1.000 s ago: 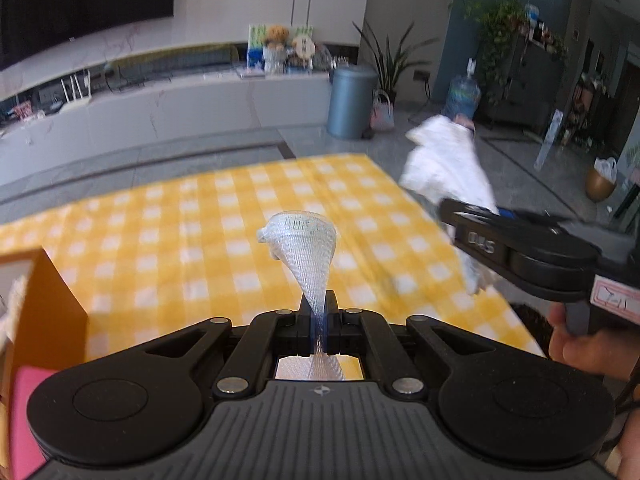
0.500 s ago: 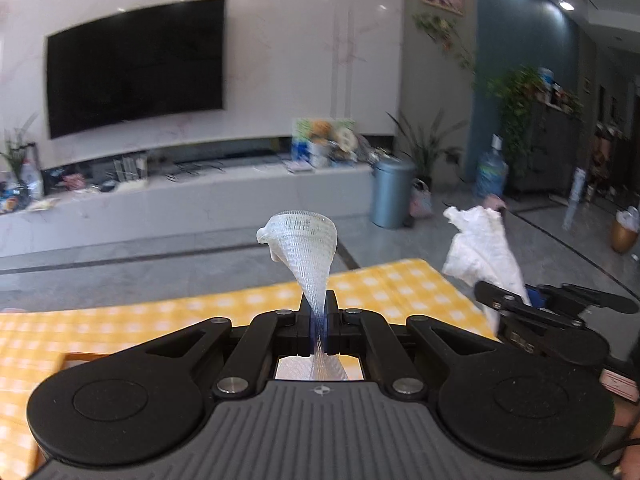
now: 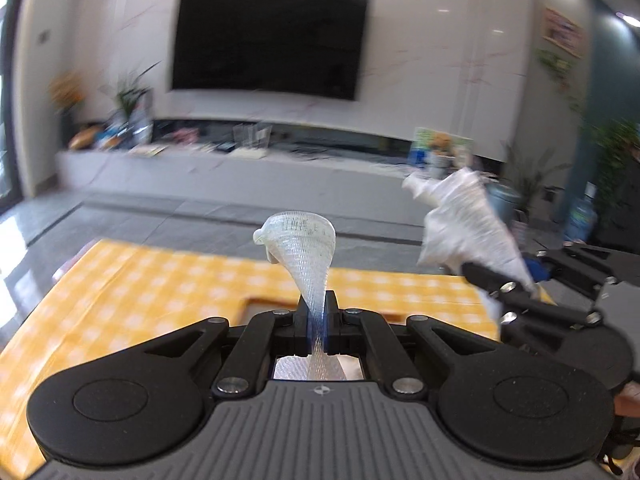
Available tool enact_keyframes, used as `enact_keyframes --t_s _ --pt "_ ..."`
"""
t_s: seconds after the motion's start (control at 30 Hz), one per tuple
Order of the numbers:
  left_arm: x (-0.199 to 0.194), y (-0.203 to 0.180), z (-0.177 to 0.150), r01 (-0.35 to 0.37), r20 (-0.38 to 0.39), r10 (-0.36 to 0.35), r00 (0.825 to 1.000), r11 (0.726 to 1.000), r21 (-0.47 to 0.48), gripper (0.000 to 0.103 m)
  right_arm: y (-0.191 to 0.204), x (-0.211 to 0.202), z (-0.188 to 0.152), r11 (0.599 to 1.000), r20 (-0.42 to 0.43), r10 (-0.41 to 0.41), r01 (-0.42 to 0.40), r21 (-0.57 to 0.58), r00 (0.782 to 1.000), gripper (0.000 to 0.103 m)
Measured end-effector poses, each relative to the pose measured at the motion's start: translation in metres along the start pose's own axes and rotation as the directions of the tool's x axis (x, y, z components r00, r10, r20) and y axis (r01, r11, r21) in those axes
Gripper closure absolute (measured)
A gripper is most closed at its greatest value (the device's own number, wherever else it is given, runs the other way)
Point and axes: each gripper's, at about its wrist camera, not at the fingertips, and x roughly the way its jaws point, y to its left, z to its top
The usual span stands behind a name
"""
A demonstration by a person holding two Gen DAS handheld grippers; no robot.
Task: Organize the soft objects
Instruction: 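Lift and carry the mesh sleeve and white tissue over the box, then open the right gripper to drop the tissue while the left releases the mesh sleeve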
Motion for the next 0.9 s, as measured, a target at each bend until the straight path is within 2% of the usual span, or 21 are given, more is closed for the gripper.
enact_keyframes --t_s 0.07,0.13,0.2,0.3,0.37,0.43,0.5,0.57,0.67,0.8,0.83,0.9 --pt "0.002 0.024 -0.002 -0.054 -0.016 0.054 0.998 0.998 -0.033 0.099 0.023 0.03 0.0 0.995 -0.04 0.06 -0.063 -0.076 0.997 0.08" --pt "0.007 0.04 -0.006 -0.101 -0.027 0.1 0.995 0.994 -0.048 0.099 0.041 0.06 -0.001 0.983 -0.119 0.114 -0.129 -0.13 0.986 0.08" --pt "0.013 0.057 -0.008 -0.123 -0.039 0.12 0.992 0.99 -0.069 0.099 0.063 0.089 -0.003 0.958 -0.231 0.179 -0.224 -0.182 0.956 0.081" --pt "0.016 0.069 -0.011 -0.095 -0.032 0.092 0.995 0.992 -0.088 0.099 0.093 0.129 -0.012 0.905 -0.38 0.198 -0.317 -0.282 0.903 0.081" --pt "0.017 0.081 -0.014 -0.046 -0.032 0.044 0.999 0.995 -0.086 0.099 0.105 0.151 -0.022 0.882 -0.429 0.188 -0.344 -0.322 0.884 0.081" --pt "0.011 0.093 -0.023 -0.011 -0.041 0.007 0.999 0.994 -0.113 0.099 0.114 0.172 -0.026 0.881 -0.477 0.193 -0.366 -0.301 0.858 0.081" --pt "0.013 0.095 -0.029 -0.006 -0.057 -0.001 0.998 0.992 -0.126 0.099 0.12 0.192 -0.031 0.882 -0.509 0.172 -0.362 -0.301 0.843 0.081" --pt "0.015 0.095 -0.031 -0.008 -0.064 0.0 0.998 0.993 -0.12 0.099 0.116 0.213 -0.034 0.878 -0.533 0.155 -0.363 -0.312 0.832 0.081" --pt "0.018 0.092 -0.033 -0.029 -0.071 0.021 0.997 0.994 -0.108 0.099 0.121 0.226 -0.035 0.889 -0.559 0.17 -0.371 -0.268 0.812 0.081" --pt "0.027 0.09 -0.035 -0.037 -0.104 0.027 0.994 0.995 -0.096 0.099 0.132 0.236 -0.041 0.888 -0.575 0.141 -0.36 -0.287 0.806 0.081" --pt "0.03 0.09 -0.037 -0.038 -0.112 0.027 0.993 0.995 -0.092 0.099 0.132 0.236 -0.042 0.891 -0.574 0.134 -0.351 -0.287 0.808 0.077" --pt "0.032 0.087 -0.039 -0.039 -0.126 0.028 0.992 0.996 -0.084 0.099 0.13 0.23 -0.039 0.911 -0.552 0.11 -0.306 -0.276 0.826 0.06"
